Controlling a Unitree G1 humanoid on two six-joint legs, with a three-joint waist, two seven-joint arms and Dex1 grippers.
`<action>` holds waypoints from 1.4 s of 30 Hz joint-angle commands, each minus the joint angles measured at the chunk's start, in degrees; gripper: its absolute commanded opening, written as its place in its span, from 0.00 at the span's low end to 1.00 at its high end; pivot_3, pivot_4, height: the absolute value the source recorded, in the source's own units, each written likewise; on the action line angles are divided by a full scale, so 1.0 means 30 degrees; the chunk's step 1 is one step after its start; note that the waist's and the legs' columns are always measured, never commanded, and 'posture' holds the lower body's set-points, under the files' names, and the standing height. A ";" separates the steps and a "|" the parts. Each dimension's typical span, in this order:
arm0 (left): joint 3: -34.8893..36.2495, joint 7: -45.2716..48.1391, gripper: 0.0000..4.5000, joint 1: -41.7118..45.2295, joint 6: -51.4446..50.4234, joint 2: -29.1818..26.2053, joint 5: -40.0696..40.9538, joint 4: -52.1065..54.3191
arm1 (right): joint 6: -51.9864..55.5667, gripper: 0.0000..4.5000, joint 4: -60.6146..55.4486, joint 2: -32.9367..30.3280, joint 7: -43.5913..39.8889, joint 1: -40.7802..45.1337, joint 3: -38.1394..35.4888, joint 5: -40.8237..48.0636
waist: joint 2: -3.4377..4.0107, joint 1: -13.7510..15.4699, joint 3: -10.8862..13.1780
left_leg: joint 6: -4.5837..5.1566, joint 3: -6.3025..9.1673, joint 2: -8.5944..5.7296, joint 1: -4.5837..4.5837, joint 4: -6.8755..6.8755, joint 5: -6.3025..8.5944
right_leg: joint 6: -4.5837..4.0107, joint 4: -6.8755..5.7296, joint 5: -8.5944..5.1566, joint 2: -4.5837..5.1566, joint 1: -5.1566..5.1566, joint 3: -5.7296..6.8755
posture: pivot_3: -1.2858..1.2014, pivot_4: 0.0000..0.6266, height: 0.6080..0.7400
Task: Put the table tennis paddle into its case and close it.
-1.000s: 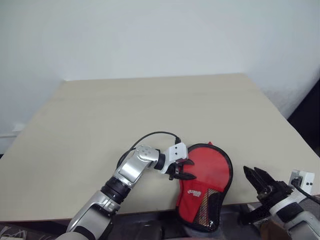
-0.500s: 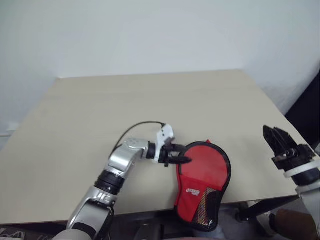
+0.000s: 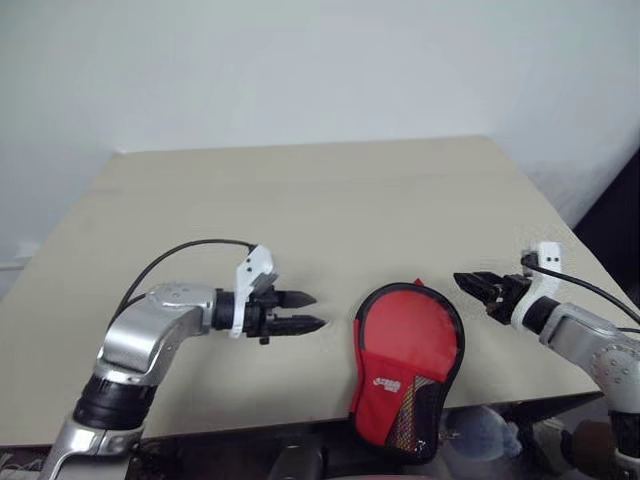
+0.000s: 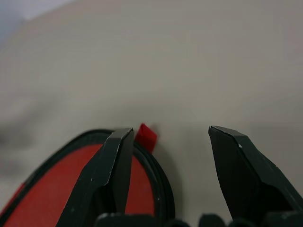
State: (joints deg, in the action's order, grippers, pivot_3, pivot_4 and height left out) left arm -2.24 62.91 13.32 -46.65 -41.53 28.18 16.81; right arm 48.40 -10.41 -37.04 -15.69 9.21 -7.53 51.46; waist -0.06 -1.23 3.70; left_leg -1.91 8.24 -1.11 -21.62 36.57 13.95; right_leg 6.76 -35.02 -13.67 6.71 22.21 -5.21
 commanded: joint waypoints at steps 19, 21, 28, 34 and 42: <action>0.0647 -0.2459 0.61 -0.1695 -0.0061 -0.0145 0.1103 0.1953 | 0.0951 0.05 0.2177 0.0952 -0.4757 0.1539 0.2265 -0.4566 | -0.0042 -0.0101 -0.0008 | -0.0013 -0.0004 0.0020 0.0036 0.0028 -0.0008 | -0.0003 -0.0065 0.0013 -0.0034 -0.0007 -0.0006 | 0.52 0.00 1.00; 0.0482 -0.2481 0.61 -0.1620 0.0061 -0.0085 0.0966 0.1743 | 0.0702 0.01 0.2077 0.1364 -0.4556 0.1696 0.1592 -0.4563 | -0.0042 -0.0125 -0.0007 | -0.0013 -0.0003 0.0022 0.0039 0.0030 -0.0009 | -0.0004 -0.0078 0.0014 -0.0038 -0.0004 -0.0006 | 0.52 0.00 1.00; 0.0082 -0.2179 0.61 -0.1543 0.0528 0.0026 0.0724 0.0966 | 0.0129 0.01 0.1842 0.3833 -0.2052 0.3840 -0.1202 -0.4075 | -0.0016 -0.0278 0.0013 | -0.0025 -0.0006 0.0016 0.0017 0.0065 -0.0016 | -0.0005 -0.0196 0.0014 -0.0042 0.0056 -0.0024 | 0.52 0.00 1.00; -0.0253 -0.1970 0.61 -0.1631 0.0976 0.0058 0.0703 0.0377 | -0.0799 0.01 0.4933 0.6282 0.1970 0.8380 -0.3640 -0.4489 | -0.0010 -0.0528 0.0015 | -0.0045 0.0012 0.0015 0.0016 0.0056 -0.0030 | -0.0011 -0.0218 0.0016 -0.0049 0.0065 -0.0025 | 0.52 0.00 1.00; -0.0598 -0.1786 0.61 -0.1801 0.1760 0.0136 0.0529 -0.0478 | -0.3399 0.01 1.0066 0.7190 0.4832 1.2452 -0.5387 -0.5660 | 0.0037 -0.0591 0.0031 | -0.0048 0.0024 0.0008 0.0022 0.0007 -0.0037 | -0.0108 -0.0220 0.0072 -0.0053 0.0079 -0.0031 | 0.52 0.00 1.00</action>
State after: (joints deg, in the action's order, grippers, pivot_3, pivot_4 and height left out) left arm -4.50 57.15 7.32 -42.65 -41.08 29.88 15.25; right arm 40.98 18.40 -15.15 -2.16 44.84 -22.35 35.44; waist 0.05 -3.00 3.79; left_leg -2.05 8.31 -1.08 -21.54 36.57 13.83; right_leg 6.42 -35.68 -13.45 6.55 22.45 -5.31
